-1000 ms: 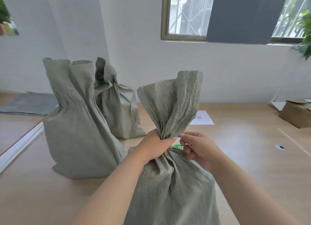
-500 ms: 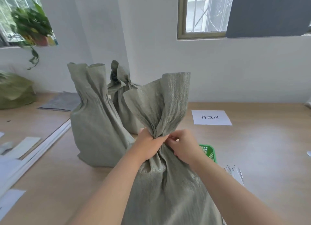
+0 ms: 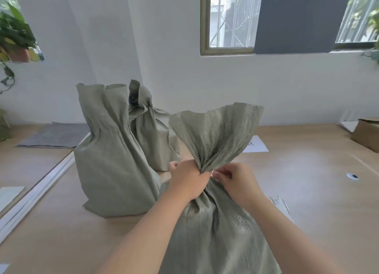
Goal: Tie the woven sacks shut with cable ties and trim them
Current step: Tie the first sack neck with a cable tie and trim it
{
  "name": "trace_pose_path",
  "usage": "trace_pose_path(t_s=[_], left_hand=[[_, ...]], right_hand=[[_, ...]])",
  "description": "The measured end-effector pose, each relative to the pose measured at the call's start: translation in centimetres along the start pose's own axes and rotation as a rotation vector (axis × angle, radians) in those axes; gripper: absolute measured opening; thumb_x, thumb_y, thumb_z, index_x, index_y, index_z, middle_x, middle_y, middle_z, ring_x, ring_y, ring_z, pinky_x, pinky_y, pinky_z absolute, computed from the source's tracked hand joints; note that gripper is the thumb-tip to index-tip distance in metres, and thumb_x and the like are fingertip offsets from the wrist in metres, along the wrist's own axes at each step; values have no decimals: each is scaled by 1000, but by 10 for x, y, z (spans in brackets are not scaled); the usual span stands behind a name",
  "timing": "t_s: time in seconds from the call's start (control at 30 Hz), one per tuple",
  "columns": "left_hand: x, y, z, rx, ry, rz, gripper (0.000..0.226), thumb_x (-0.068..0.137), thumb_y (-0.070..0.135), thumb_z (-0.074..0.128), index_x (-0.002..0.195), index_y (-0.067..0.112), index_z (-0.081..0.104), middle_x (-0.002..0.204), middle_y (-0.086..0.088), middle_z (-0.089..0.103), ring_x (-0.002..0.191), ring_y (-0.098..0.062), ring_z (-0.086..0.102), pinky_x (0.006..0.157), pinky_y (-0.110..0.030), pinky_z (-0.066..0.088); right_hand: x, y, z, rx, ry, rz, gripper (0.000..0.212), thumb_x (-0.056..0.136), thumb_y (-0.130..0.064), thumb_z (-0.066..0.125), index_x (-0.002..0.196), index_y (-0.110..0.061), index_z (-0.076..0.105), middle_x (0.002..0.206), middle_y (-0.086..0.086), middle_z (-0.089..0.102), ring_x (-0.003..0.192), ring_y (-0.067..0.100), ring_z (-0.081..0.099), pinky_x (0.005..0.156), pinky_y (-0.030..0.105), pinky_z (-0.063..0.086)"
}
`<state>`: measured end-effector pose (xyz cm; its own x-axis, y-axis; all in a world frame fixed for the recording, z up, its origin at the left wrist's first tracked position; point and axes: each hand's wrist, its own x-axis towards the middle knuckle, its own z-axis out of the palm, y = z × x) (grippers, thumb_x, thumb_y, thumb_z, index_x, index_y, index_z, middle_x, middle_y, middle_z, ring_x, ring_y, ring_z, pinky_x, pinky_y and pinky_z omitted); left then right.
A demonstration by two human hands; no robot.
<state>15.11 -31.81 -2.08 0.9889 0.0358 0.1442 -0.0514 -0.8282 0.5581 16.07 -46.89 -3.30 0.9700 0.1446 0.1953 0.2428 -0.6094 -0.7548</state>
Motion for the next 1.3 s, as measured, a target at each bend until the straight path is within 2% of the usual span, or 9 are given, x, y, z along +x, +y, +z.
trace_pose_path(t_s=[0.17, 0.33, 0.43, 0.57, 0.73, 0.9, 0.97, 1.07, 1.3], left_hand=[[3, -5, -3, 144, 27, 20, 34, 95, 38, 41, 65, 28, 52, 70, 12, 52, 112, -17, 44, 103, -43, 25], [7, -4, -10, 227, 31, 22, 31, 94, 39, 42, 69, 24, 54, 69, 8, 53, 103, -20, 50, 85, -39, 24], [11, 1, -16, 274, -28, 17, 32, 93, 46, 45, 80, 23, 63, 72, 6, 58, 98, -24, 59, 80, -39, 25], [9, 8, -27, 205, -117, 70, 38, 87, 51, 62, 105, 18, 67, 102, -7, 70, 102, -33, 65, 83, -38, 52], [12, 9, -34, 195, -210, 103, 54, 84, 64, 62, 121, 25, 64, 115, -5, 69, 111, -30, 64, 90, -41, 55], [18, 10, -40, 213, -295, 115, 61, 80, 62, 69, 129, 27, 64, 122, -3, 69, 115, -25, 63, 96, -35, 53], [21, 9, -41, 222, -315, 111, 63, 75, 62, 72, 128, 28, 64, 123, 0, 70, 115, -22, 63, 98, -34, 52], [23, 8, -42, 215, -335, 85, 65, 71, 59, 76, 126, 26, 65, 119, 2, 70, 111, -20, 64, 97, -32, 52], [29, 13, -39, 295, -361, 108, 71, 64, 65, 74, 122, 25, 68, 114, 1, 73, 108, -22, 66, 95, -34, 54]], right_hand=[[-1, -7, 3, -64, 15, -49, 12, 91, -18, 67, 90, -19, 79, 68, -15, 63, 61, -1, 52, 56, 14, 36], [-2, -1, -1, -58, -17, -65, 27, 93, -10, 61, 105, -27, 79, 91, -11, 77, 76, 5, 62, 72, 24, 47], [-4, 1, -4, -51, 0, -84, 34, 89, -1, 58, 97, -27, 79, 71, -20, 66, 62, 0, 51, 62, 16, 41], [-5, 3, -5, -69, 27, -57, 16, 85, 0, 58, 77, -7, 69, 58, -3, 53, 63, 20, 41, 58, 29, 34], [-10, -1, -5, -55, -5, -129, 33, 86, -1, 60, 100, -24, 79, 101, -11, 77, 97, 6, 63, 77, 22, 44], [-12, -3, -2, -62, 5, -113, 26, 87, -11, 61, 98, -27, 78, 102, -9, 76, 101, 18, 67, 86, 36, 54], [-13, -7, -2, -76, -1, -100, 25, 90, -15, 62, 102, -29, 78, 105, -11, 75, 101, 14, 66, 84, 29, 51], [-15, -7, -5, -83, -46, -89, 24, 91, -13, 63, 103, -27, 79, 83, -20, 71, 69, -7, 58, 61, 7, 39], [-13, -5, -4, -70, -21, -9, 18, 90, -14, 62, 101, -11, 76, 91, 6, 75, 78, 21, 62, 61, 27, 35]])
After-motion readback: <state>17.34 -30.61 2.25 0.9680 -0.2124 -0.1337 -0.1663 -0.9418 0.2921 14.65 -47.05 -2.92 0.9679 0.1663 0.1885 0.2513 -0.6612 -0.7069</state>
